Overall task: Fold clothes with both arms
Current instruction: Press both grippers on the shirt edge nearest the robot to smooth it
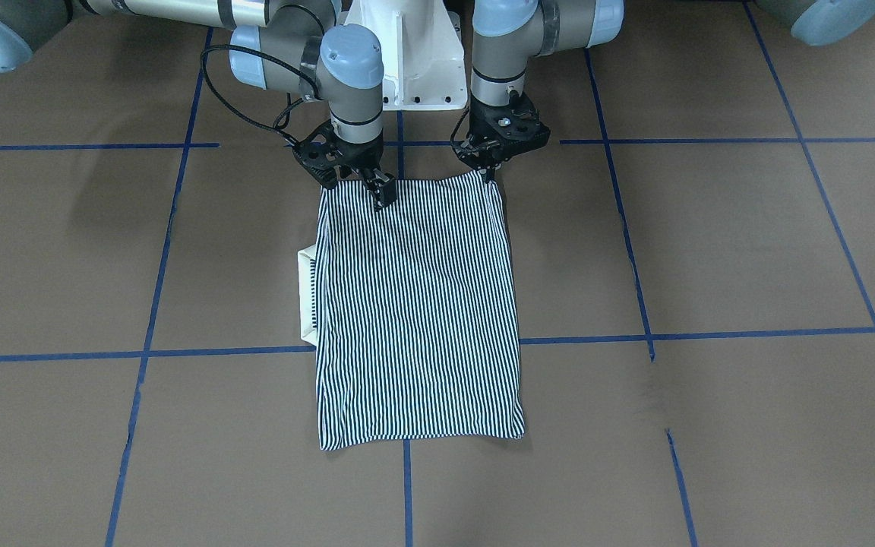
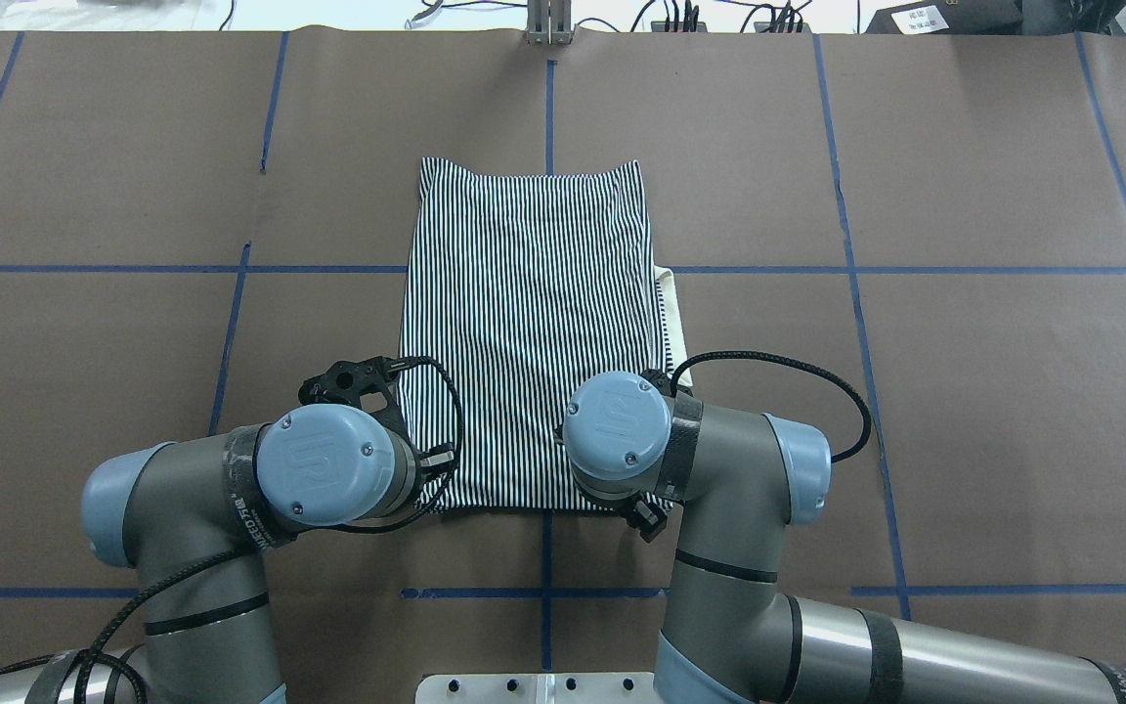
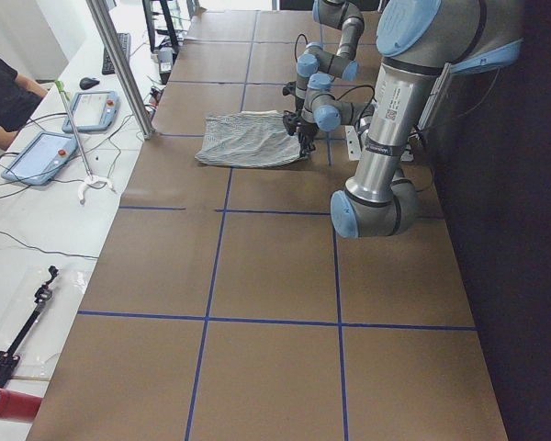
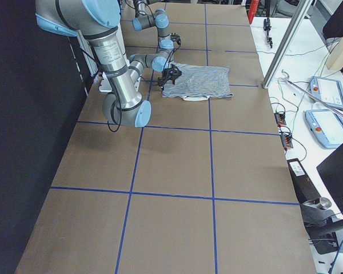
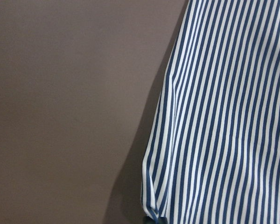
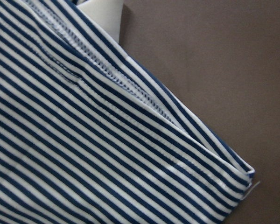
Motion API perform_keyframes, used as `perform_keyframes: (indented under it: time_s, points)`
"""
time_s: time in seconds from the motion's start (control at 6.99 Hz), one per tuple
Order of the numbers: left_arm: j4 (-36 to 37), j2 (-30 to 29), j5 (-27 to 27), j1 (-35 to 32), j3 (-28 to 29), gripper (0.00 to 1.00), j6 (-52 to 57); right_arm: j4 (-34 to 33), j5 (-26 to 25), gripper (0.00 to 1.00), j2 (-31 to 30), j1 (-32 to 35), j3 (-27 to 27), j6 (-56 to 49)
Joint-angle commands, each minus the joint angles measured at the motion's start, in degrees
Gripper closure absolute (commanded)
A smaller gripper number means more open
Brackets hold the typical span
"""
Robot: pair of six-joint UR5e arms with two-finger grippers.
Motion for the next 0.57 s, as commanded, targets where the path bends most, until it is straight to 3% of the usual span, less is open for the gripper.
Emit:
perform_keyframes:
  time_s: [0.0,0.14,0.29,0.43]
  points:
    - [-0.02,-0.04,0.07,0.06,0.00,1.00,-0.07,-1.36,0.03,0.00,-0.18,-0.37,-0.16,0.09]
    - [-0.02,-0.13,0.07,0.06,0.00,1.00,-0.07,-1.55,0.03,0.04,-0.01,-0.37,-0.17,0.09]
    - [0.07,-0.13,0.07,0.14,0.00,1.00,-0.07,-1.64,0.03,0.48,0.26,-0.11,-0.08,0.09]
    - [-0.02,-0.13,0.07,0.06,0.00,1.00,-0.07,-1.64,0.12,0.83,0.43,0.24,-0.08,-0.09]
